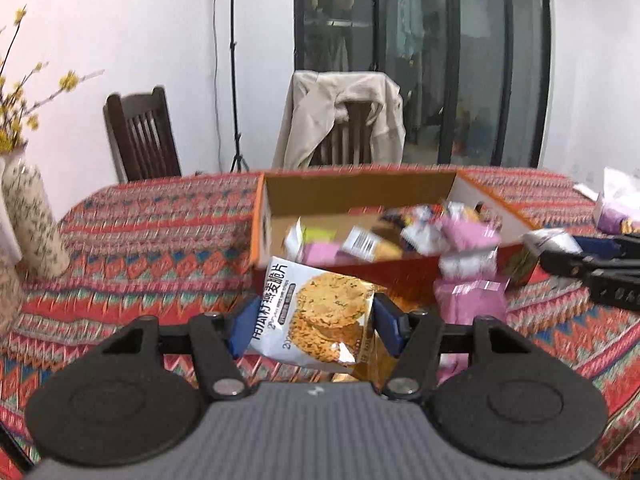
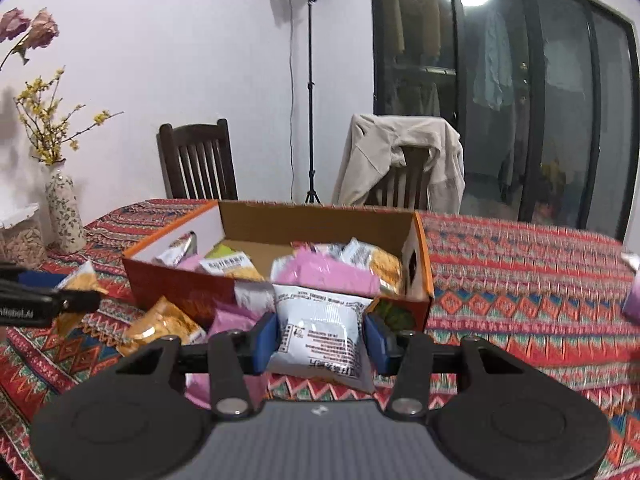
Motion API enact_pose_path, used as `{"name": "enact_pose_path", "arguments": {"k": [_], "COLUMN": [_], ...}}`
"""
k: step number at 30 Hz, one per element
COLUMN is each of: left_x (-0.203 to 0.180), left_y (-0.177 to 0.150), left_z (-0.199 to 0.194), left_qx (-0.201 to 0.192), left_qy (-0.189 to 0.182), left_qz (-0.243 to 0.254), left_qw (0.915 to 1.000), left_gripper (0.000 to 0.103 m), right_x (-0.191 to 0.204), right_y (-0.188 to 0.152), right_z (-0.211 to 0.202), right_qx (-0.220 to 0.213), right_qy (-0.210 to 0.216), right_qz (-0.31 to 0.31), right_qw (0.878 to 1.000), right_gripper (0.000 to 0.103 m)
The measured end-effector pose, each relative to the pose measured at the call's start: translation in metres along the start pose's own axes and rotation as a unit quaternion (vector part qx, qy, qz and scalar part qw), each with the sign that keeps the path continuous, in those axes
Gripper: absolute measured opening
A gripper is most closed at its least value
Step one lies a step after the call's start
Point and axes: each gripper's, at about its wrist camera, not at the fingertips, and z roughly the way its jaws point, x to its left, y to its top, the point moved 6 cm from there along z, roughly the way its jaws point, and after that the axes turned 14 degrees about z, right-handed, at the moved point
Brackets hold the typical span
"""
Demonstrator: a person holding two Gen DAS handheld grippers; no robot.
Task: Organize snacks
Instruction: 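Carry both packets over the box and open both tools to drop them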
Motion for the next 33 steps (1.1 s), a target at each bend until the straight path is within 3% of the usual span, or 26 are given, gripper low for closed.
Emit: {"name": "enact_pose_path", "arguments": {"k": [10, 19, 24, 33], "left_x": [-0.006, -0.003, -0.001, -0.002], "left_y": [0.057, 0.091, 0.095, 0.073], "left_z": [0.020, 0.055, 0.083, 0.119], "left_qx": [-0.043, -0.054, -0.044, -0.022], "left_qy": [-0.006, 0.009, 0.019, 0.024], "left_qz": [-0.029, -0.061, -0.076, -0.071], "left_qw": [0.9986, 0.9967, 0.9959, 0.9969], "left_gripper": [0.062, 0.062, 0.062, 0.062], "right_x": [0.018, 0.018, 0.010, -0.007], "right_y": [0.042, 0.070, 0.076, 0.060], "right_z": [0.022, 0.067, 0.087, 0.117], "right_qx": [-0.023, -0.031, -0.037, -0.023], "right_qy": [0.007, 0.000, -0.006, -0.009], "right_qz": [-0.002, 0.027, 0.042, 0.054], "right_qw": [1.000, 0.999, 0.998, 0.998], "right_gripper": [0.047, 0.047, 0.047, 0.047]}}
